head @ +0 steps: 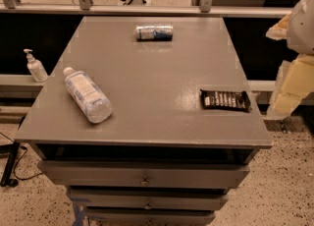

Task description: Pick redbull can

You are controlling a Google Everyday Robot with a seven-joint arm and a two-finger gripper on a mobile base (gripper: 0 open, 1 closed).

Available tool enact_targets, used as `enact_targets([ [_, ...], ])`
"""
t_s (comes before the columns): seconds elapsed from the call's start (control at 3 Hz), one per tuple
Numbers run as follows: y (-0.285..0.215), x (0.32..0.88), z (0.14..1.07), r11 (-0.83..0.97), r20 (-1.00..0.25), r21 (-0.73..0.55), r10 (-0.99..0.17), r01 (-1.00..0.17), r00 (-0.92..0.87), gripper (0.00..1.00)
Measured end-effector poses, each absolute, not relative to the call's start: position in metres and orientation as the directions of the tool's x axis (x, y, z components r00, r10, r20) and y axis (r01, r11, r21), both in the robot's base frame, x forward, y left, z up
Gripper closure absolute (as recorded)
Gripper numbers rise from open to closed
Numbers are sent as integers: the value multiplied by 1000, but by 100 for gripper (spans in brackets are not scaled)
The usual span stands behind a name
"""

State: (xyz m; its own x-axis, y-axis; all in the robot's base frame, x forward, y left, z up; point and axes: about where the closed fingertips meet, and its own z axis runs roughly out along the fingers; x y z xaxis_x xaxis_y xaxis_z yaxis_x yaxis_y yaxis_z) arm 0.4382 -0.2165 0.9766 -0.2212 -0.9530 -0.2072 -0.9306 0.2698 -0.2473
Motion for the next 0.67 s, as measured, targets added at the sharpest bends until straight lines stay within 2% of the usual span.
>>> enact_targets([
  [0.33,-217,438,977,270,-207,-247,-953,-931,-221,0],
  [0.67,-214,450,972,287,-259,-259,-941,-922,-220,0],
])
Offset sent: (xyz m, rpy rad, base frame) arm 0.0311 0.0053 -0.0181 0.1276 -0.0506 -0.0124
